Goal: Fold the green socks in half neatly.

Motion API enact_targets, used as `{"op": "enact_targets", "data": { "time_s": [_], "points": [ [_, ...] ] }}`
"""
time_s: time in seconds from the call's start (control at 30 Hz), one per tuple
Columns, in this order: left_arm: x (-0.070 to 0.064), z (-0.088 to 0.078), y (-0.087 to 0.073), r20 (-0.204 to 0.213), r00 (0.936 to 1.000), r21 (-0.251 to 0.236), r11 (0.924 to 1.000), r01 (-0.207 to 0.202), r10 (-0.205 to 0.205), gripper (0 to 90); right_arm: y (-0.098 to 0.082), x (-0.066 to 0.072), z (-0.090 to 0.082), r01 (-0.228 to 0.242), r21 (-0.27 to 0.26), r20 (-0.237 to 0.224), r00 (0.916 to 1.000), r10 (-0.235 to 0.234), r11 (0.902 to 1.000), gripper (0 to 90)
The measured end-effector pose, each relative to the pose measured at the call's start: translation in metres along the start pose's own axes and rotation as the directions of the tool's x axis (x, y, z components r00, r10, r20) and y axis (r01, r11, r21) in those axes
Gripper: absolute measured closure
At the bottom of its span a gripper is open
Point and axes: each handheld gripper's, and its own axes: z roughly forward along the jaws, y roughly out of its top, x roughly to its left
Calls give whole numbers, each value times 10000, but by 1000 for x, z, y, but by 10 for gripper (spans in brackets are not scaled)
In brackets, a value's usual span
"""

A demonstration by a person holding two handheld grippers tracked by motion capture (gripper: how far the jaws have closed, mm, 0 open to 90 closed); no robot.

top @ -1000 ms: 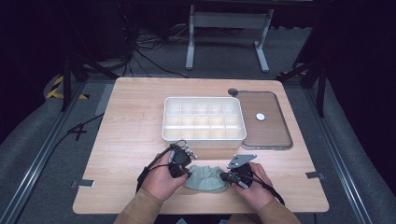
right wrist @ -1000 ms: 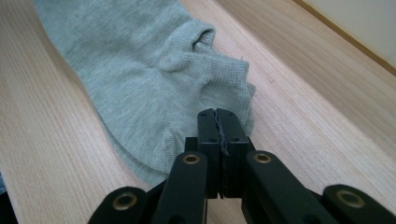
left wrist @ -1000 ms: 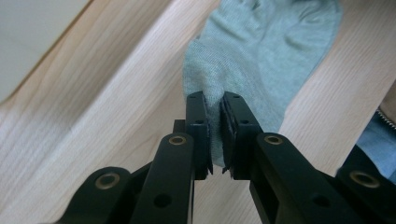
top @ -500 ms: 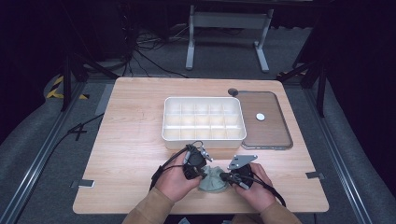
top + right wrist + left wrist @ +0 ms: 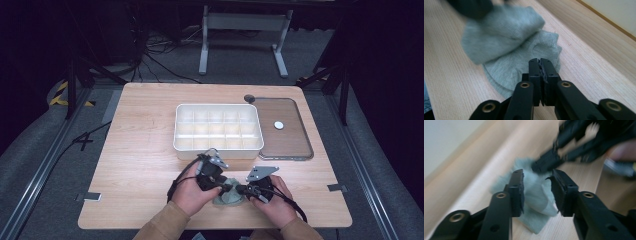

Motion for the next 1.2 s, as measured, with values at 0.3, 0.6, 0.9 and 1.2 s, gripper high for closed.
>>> {"op": "enact_targets", "data": {
  "time_s": [0.3,0.6,0.9,1.2],
  "points": [
    [2,1,-11,5,9998,1574,9873,-214,216,805,0,0,-23,-160,-161,-1,9999,160,9997,847],
    [-15,39,-1,136,9958,1413,9857,-914,904,805,-6,0,-20,-237,101,-97,9997,238,9997,871],
    [-25,50,0,97,9951,1911,9766,-986,986,672,-10,-2,-34,-527,-181,-70,9986,526,9984,871],
    [-26,51,-4,-592,9927,2126,9730,-904,1051,866,-6,6,-10,21,96,-373,9993,-17,10000,879]
  ]
}}
